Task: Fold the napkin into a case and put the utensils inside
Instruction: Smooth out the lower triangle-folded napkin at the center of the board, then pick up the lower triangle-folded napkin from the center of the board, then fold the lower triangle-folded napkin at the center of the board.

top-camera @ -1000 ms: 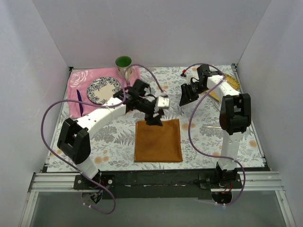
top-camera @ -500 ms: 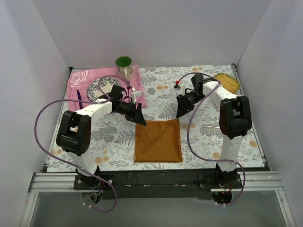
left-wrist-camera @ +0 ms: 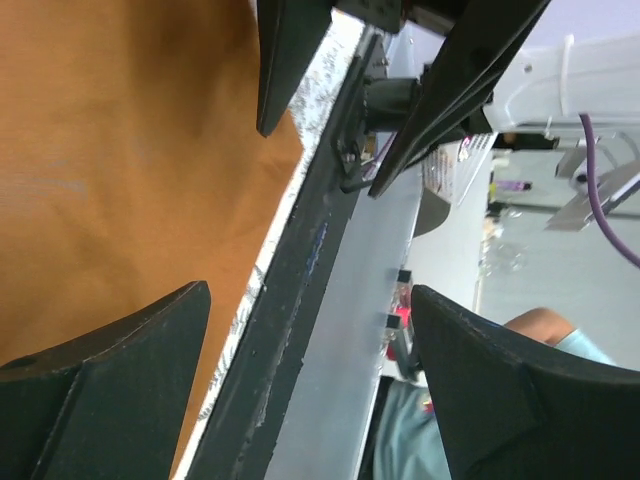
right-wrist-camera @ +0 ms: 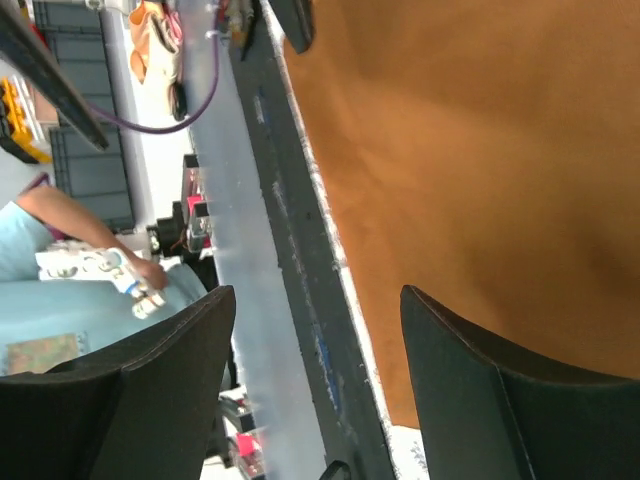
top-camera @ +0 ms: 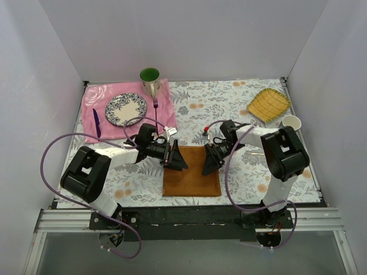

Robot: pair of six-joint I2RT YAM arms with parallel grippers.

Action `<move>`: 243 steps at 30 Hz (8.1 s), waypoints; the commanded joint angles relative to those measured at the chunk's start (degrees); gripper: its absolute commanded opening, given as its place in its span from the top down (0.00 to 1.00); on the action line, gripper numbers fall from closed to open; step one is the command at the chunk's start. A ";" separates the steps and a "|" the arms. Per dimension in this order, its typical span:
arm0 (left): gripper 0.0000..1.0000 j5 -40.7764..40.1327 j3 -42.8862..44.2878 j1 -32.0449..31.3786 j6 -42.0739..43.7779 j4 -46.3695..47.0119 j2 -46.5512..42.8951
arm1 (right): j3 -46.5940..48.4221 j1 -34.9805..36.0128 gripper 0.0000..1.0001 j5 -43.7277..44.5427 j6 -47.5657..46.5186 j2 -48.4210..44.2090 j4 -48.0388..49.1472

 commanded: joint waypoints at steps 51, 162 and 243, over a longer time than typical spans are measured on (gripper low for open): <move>0.02 -7.83 -17.55 3.83 -29.74 40.01 15.49 | -21.68 1.01 0.01 -5.82 56.22 7.04 73.03; 0.46 -26.56 45.56 10.34 44.20 -36.48 27.53 | 42.92 -8.76 0.99 20.63 -25.26 23.57 -18.74; 0.32 -17.15 -2.78 7.10 115.65 -21.01 -11.41 | 3.19 9.09 0.99 22.13 -54.80 -14.41 -6.08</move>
